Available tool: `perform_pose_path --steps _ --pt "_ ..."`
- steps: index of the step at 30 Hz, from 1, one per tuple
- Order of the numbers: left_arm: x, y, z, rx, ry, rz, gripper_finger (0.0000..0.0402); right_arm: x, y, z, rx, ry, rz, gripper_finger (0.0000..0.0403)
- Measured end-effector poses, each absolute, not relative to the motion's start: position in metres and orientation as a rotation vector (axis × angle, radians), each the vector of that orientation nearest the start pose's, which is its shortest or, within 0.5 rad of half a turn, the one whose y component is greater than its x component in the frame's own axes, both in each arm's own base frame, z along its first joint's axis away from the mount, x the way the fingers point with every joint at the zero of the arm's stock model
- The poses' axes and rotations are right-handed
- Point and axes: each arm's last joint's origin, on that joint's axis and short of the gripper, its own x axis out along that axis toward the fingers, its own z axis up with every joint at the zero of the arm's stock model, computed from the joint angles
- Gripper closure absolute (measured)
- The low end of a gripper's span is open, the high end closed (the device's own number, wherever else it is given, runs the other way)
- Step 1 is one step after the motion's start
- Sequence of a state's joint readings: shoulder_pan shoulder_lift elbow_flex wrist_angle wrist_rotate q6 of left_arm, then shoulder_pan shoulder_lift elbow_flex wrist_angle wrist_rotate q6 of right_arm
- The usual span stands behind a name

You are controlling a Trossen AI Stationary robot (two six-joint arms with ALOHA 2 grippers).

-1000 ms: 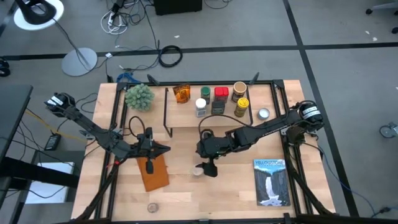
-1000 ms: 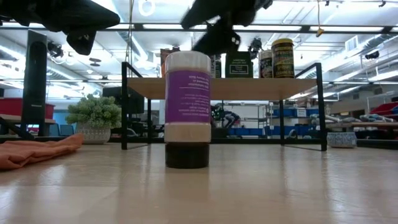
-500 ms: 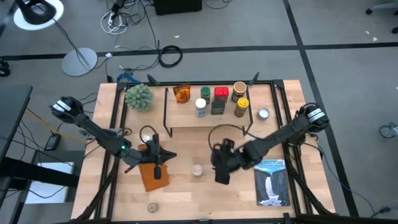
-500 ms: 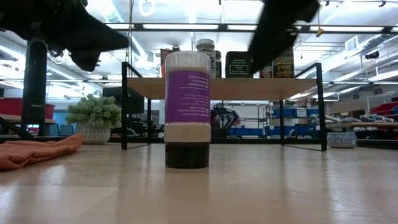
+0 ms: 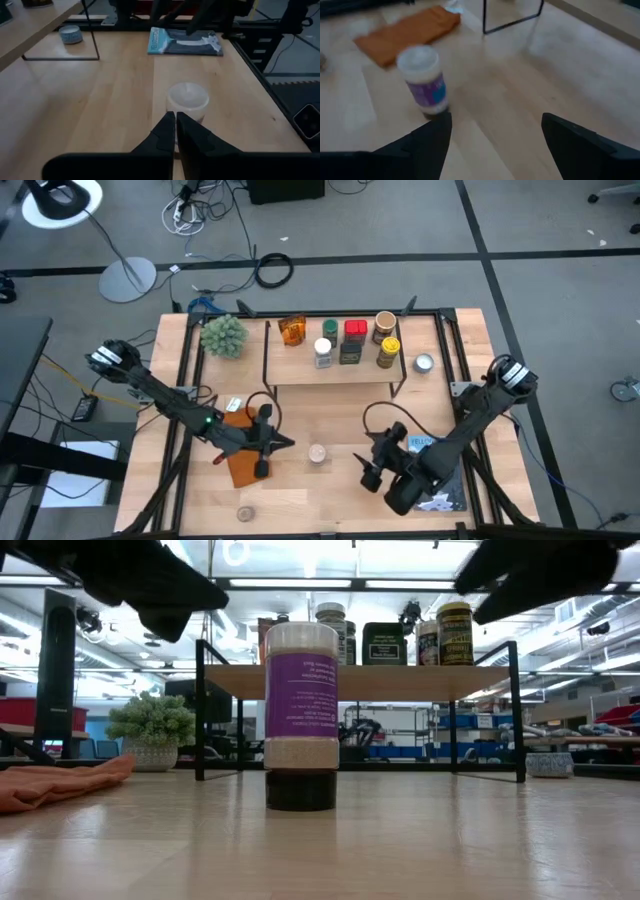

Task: Shelf spices
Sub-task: Put the black seasoning bottle on the shelf

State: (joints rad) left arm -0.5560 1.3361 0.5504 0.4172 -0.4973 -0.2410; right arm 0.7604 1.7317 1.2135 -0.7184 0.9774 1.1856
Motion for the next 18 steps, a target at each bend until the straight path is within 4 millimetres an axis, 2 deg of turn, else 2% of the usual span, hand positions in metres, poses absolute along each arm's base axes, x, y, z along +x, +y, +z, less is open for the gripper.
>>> perform_pose_path --steps 10,18 --pt "0.230 -0.127 0.197 -0.034 0.347 -0.015 0.0380 0.303 0.186 0.224 0.218 0.496 -0.527 0.0096" --pt "0.230 -0.126 0.196 -0.029 0.357 -0.008 0.0380 0.318 0.168 0.224 0.268 0.553 -0.497 0.0096"
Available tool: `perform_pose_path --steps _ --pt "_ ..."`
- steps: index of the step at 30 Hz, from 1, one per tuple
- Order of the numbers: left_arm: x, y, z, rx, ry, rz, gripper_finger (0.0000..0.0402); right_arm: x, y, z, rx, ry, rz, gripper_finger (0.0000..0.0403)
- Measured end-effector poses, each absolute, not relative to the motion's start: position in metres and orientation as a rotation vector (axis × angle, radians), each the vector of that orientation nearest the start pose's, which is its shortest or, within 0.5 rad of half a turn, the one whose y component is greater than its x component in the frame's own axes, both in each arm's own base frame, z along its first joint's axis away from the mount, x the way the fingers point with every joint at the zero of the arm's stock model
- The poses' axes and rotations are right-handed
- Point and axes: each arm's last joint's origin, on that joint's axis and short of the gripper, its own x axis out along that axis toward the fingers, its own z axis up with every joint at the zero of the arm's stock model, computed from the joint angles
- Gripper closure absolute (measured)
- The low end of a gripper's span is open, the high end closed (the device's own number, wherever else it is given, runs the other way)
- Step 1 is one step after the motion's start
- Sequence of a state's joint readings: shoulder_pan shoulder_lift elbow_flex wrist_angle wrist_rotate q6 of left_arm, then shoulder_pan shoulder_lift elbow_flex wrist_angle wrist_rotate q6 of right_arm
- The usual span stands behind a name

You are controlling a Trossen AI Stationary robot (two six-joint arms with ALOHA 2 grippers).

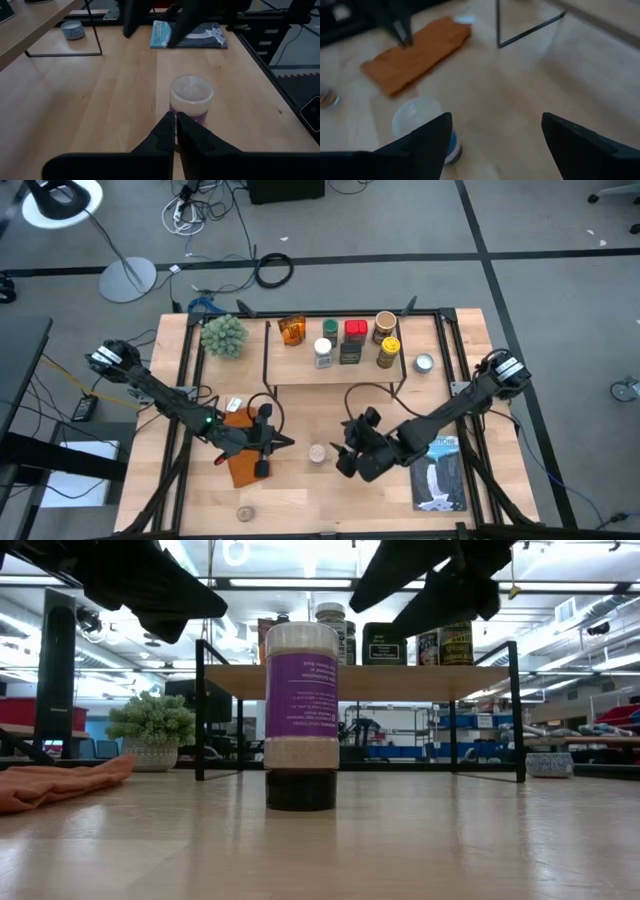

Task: Shelf spices
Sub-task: Put the black seasoning bottle on the shelf

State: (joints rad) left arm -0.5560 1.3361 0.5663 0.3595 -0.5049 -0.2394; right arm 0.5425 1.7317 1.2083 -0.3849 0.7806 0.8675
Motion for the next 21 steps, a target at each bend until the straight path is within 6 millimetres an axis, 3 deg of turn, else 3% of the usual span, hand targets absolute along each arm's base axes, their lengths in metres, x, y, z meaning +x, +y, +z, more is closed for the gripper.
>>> perform_pose_path --steps 6,9,15,17,21 --pt "0.230 -0.126 0.196 -0.029 0.356 -0.006 0.0380 0.328 0.173 0.231 0.203 0.559 -0.311 0.0122" --pt "0.230 -0.126 0.196 -0.029 0.356 -0.006 0.0380 0.331 0.175 0.235 0.165 0.526 -0.274 0.0182" --pt "0.230 -0.126 0.196 -0.030 0.356 -0.006 0.0380 0.333 0.173 0.235 0.166 0.538 -0.235 0.0368" --pt "0.230 -0.126 0.196 -0.030 0.356 -0.006 0.0380 0.335 0.171 0.236 0.181 0.540 -0.213 0.0390" --pt "0.230 -0.126 0.196 -0.030 0.356 -0.005 0.0380 0.338 0.168 0.236 0.219 0.546 -0.200 0.0397"
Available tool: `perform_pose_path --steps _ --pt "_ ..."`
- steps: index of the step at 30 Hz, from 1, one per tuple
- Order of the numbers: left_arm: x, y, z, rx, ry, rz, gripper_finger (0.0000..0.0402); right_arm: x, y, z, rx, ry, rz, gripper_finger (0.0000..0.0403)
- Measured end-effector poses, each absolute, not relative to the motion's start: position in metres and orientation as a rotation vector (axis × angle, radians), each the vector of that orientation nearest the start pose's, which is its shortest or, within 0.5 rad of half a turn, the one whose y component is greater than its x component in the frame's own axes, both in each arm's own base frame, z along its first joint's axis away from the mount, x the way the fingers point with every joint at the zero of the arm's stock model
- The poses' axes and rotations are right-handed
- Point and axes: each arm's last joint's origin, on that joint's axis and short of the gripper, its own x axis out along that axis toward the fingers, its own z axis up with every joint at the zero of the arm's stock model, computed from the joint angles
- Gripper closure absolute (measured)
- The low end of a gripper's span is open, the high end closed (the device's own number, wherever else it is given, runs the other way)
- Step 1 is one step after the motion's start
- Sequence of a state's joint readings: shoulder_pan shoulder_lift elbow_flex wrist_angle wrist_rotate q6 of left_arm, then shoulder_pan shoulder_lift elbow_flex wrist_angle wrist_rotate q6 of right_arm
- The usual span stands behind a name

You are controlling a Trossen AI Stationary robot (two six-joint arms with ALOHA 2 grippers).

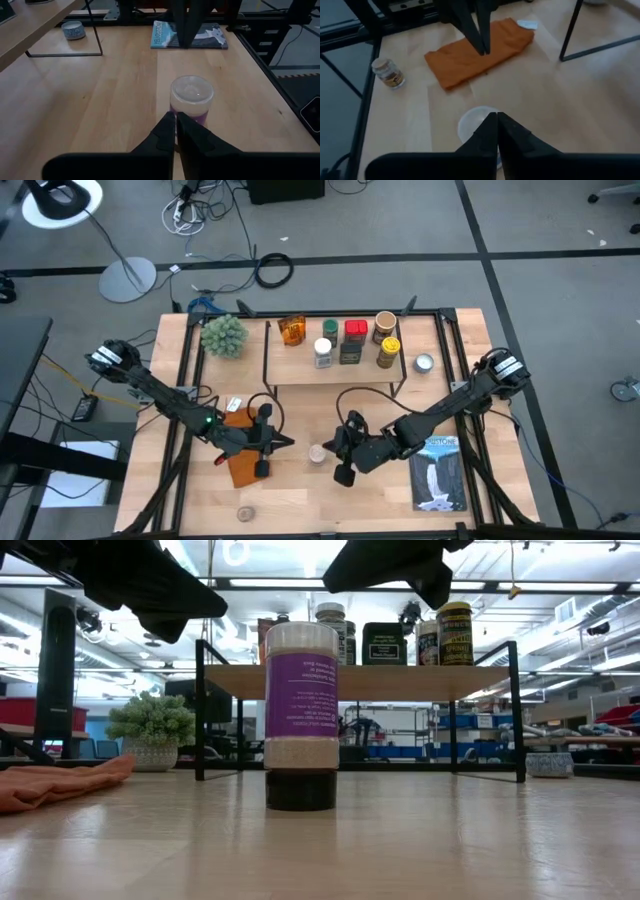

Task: Shelf spices
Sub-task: Put the black seasoning bottle on the shelf

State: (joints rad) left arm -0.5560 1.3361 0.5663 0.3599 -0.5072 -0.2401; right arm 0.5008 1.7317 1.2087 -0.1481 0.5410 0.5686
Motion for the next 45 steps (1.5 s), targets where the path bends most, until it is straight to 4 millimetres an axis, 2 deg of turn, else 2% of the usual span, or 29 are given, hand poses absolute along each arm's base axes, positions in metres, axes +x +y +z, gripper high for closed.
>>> perform_pose_path --steps 6,11,16,20,24,28,35,45 --pt "0.230 -0.126 0.196 -0.030 0.356 -0.005 0.0380 0.343 0.165 0.230 0.261 0.590 -0.147 0.0401" --pt "0.230 -0.126 0.196 -0.029 0.354 0.002 0.0380 0.350 0.164 0.211 0.271 0.659 -0.131 0.0401" --pt "0.230 -0.126 0.196 -0.027 0.353 0.010 0.0380 0.352 0.164 0.209 0.299 0.661 -0.155 0.0402" --pt "0.229 -0.125 0.195 -0.022 0.362 0.011 0.0380 0.343 0.168 0.208 0.319 0.716 -0.177 0.0402" --pt "0.229 -0.125 0.194 -0.033 0.368 0.014 0.0380 0.326 0.169 0.187 0.318 0.901 -0.262 0.0402" --pt "0.229 -0.125 0.194 -0.041 0.371 0.017 0.0380 0.317 0.174 0.191 0.341 0.909 -0.310 0.0402" --pt "0.229 -0.125 0.194 -0.041 0.368 0.022 0.0380 0.313 0.182 0.199 0.296 0.853 -0.277 0.0401" --pt "0.230 -0.124 0.195 -0.047 0.361 0.027 0.0380 0.336 0.173 0.211 0.236 0.708 -0.172 0.0384"
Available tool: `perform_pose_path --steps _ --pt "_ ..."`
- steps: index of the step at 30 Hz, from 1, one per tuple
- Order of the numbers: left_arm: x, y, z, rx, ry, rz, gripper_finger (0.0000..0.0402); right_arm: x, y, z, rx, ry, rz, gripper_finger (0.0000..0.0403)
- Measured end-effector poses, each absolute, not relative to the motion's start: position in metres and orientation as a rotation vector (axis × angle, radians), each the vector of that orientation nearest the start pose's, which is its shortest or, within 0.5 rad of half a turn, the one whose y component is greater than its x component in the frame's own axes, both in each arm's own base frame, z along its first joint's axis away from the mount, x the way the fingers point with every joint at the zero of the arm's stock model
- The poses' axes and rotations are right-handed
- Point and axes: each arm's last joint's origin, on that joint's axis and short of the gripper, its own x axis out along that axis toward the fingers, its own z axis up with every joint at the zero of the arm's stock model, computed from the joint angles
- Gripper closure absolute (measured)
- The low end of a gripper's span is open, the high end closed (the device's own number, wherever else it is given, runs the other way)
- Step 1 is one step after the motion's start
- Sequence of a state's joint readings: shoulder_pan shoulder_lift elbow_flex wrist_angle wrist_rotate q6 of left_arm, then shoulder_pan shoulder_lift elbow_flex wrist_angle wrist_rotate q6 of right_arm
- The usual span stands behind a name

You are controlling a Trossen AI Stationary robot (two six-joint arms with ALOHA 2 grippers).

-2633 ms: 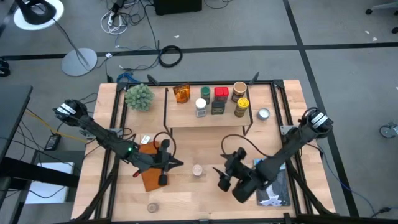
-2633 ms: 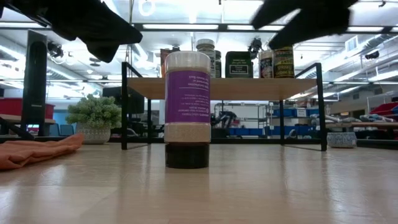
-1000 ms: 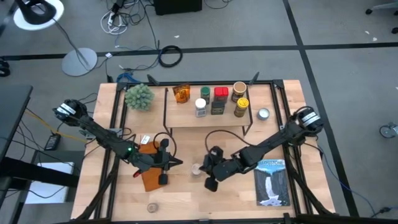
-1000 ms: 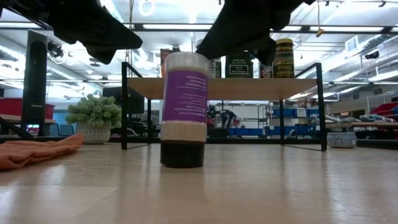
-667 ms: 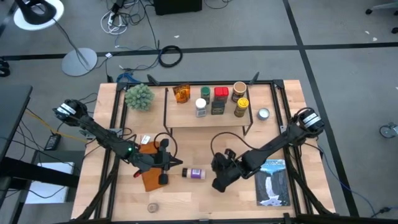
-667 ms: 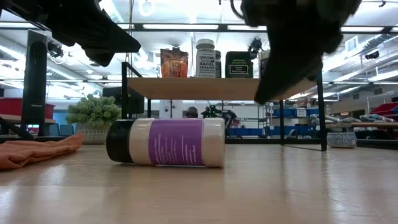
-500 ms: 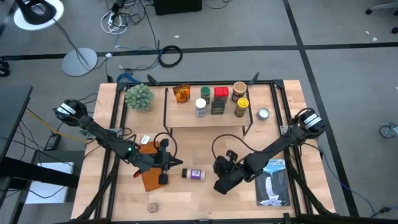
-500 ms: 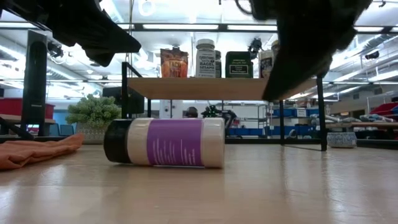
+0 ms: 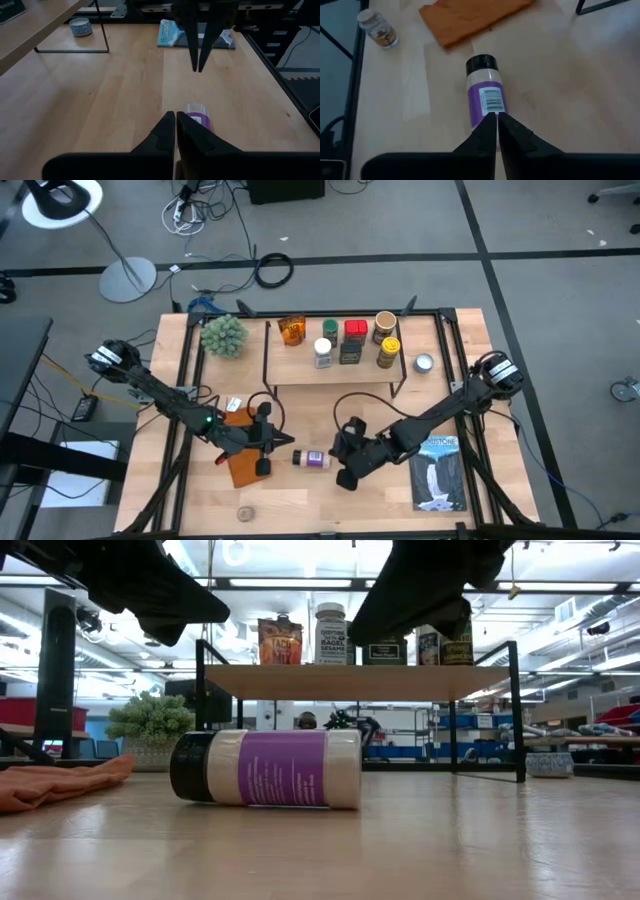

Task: Shelf spices
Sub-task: Put the black seasoning bottle on the shelf

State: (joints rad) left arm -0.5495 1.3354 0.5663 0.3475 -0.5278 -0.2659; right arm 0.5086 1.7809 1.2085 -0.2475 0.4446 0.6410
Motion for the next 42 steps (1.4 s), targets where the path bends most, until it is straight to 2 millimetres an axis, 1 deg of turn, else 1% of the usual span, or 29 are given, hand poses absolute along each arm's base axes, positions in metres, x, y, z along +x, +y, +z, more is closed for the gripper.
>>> perform_pose_path --steps 4,7,10,13,18,20,22,26,30,33,36,39,42 --pt "0.230 -0.124 0.195 -0.074 0.361 0.032 0.0368 0.338 0.167 0.210 0.232 0.713 -0.186 0.0378" --pt "0.230 -0.124 0.195 -0.093 0.363 0.032 0.0337 0.338 0.166 0.209 0.226 0.724 -0.193 0.0373" --pt "0.230 -0.124 0.195 -0.106 0.366 0.027 0.0288 0.337 0.165 0.209 0.220 0.735 -0.197 0.0370" --pt "0.230 -0.124 0.194 -0.099 0.377 0.027 0.0228 0.334 0.168 0.207 0.223 0.751 -0.201 0.0367" --pt "0.230 -0.124 0.194 -0.088 0.380 0.009 0.0131 0.325 0.173 0.203 0.229 0.812 -0.222 0.0366" --pt "0.230 -0.124 0.194 -0.055 0.377 0.004 0.0104 0.319 0.176 0.201 0.226 0.847 -0.236 0.0366" --pt "0.230 -0.125 0.194 -0.109 0.383 -0.004 0.0086 0.313 0.180 0.198 0.221 0.875 -0.255 0.0366" --pt "0.226 -0.125 0.186 -0.198 0.485 -0.062 0.0076 0.298 0.191 0.196 0.198 0.881 -0.317 0.0364" --pt "0.220 -0.122 0.174 -0.234 0.627 -0.025 0.0087 0.285 0.204 0.196 0.164 0.818 -0.379 0.0364" --pt "0.222 -0.123 0.169 -0.258 0.657 -0.036 0.0097 0.279 0.211 0.197 0.135 0.777 -0.397 0.0364" --pt "0.234 -0.127 0.164 -0.249 0.687 -0.043 0.0104 0.276 0.214 0.197 0.125 0.768 -0.391 0.0364" --pt "0.253 -0.135 0.160 -0.193 0.725 -0.061 0.0107 0.275 0.215 0.197 0.124 0.767 -0.389 0.0364" --pt "0.269 -0.141 0.150 -0.099 0.836 -0.067 0.0108 0.275 0.215 0.197 0.123 0.767 -0.389 0.0364"
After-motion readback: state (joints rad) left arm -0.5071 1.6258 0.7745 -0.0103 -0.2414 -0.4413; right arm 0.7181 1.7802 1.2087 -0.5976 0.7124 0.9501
